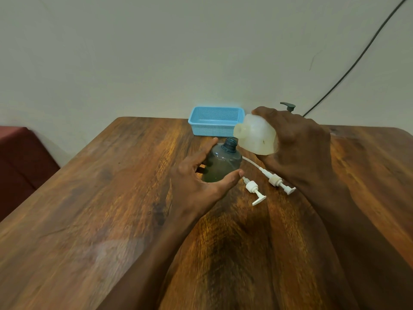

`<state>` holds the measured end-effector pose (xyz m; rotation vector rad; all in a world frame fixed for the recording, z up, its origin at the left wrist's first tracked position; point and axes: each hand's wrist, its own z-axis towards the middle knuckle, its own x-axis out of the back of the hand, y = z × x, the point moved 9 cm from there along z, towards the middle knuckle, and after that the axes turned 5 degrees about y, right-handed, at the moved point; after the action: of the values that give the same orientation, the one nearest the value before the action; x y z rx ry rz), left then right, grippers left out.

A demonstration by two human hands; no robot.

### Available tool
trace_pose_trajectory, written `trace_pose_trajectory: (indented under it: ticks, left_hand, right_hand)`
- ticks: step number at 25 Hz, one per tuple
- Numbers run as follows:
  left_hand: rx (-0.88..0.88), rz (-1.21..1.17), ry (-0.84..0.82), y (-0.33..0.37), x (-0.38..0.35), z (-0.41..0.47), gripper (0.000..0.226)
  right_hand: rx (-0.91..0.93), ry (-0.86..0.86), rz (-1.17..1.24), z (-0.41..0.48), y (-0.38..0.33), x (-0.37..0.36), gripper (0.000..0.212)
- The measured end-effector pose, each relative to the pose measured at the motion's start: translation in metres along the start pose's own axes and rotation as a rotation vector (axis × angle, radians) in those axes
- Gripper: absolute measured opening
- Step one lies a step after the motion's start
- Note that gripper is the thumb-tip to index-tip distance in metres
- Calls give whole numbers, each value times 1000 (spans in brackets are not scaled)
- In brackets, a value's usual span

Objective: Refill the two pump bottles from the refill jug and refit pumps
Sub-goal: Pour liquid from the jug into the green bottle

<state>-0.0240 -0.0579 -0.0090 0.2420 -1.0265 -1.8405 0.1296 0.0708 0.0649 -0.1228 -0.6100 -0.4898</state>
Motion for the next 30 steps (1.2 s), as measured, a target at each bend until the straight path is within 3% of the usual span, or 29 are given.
trace_pose_trajectory:
  ticks: [30]
  left_hand:
    - [46, -36, -32, -3, -4, -5, 92]
  right_hand:
    - [-3, 2, -61, 0, 1, 2, 82]
